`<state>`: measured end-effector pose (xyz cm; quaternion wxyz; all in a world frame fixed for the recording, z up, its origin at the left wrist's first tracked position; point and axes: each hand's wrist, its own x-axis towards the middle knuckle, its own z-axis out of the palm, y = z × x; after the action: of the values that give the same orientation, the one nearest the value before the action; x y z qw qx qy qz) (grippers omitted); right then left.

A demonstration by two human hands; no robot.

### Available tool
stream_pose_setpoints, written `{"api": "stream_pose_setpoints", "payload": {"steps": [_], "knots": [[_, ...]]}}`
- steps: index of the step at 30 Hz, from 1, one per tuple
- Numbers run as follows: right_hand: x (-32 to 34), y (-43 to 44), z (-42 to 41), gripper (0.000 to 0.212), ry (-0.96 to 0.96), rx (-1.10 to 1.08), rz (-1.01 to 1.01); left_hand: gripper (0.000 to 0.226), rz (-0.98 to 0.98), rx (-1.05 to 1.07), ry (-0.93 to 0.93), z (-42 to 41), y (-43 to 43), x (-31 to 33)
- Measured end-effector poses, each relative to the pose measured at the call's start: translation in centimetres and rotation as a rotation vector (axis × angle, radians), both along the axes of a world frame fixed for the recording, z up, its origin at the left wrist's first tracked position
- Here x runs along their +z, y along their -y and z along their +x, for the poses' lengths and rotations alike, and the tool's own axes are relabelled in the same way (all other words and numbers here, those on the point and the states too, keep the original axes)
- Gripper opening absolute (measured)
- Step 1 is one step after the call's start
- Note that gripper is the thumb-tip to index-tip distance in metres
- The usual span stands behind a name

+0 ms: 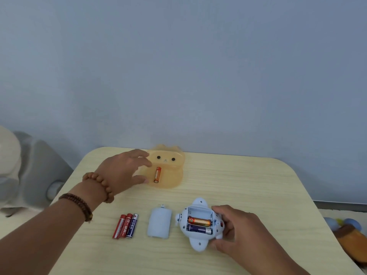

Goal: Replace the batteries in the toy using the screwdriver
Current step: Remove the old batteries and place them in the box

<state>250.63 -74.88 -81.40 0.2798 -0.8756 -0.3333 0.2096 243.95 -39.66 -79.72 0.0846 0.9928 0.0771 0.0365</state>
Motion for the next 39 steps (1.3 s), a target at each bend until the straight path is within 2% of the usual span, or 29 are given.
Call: {"api": "stream_pose_setpoints", "payload": {"steps": [2,3,5,7,10,14,19,23,28,39], "knots": [[0.1,0.0,0.0,0.059,0.001,-0.004,0.001,0.057,-0.159,0.014,0.123,-1.1,2.5,1.1],[0.1,0.0,0.0,0.061,0.003,-0.006,-0.004,0.072,-0.263,0.0,0.113,-1.7,4.1,1.8],[0.3,0.1,0.1,0.063,0.011,-0.005,-0.019,0.107,-0.401,-0.059,-0.004,-3.3,7.7,2.4],[0.7,0.2,0.2,0.062,0.024,-0.004,-0.031,0.118,-0.401,-0.112,-0.112,-4.8,11.6,2.3],[1.5,0.2,0.0,0.06,0.035,0.003,-0.019,0.105,-0.335,-0.133,-0.07,-5.1,15.4,1.1],[2.3,0.2,-0.2,0.061,0.017,-0.004,-0.024,0.088,-0.297,-0.09,0.015,-3.7,16.1,0.0],[3.1,-0.2,-0.5,0.057,-0.029,-0.068,-0.004,0.086,-0.345,-0.072,-0.007,-3.5,16.1,-0.4],[3.4,-2.6,-1.3,0.05,0.136,-0.128,-0.01,0.082,-0.363,-0.051,-0.014,-3.2,16.3,-0.5],[3.3,-4.4,-2.2,0.045,0.215,-0.143,-0.054,0.083,-0.385,-0.051,-0.002,-3.2,16.0,-0.7],[4.2,-5.1,-3.3,0.037,0.135,-0.202,-0.052,0.077,-0.395,-0.14,0.068,-3.0,15.2,-1.2]]}}
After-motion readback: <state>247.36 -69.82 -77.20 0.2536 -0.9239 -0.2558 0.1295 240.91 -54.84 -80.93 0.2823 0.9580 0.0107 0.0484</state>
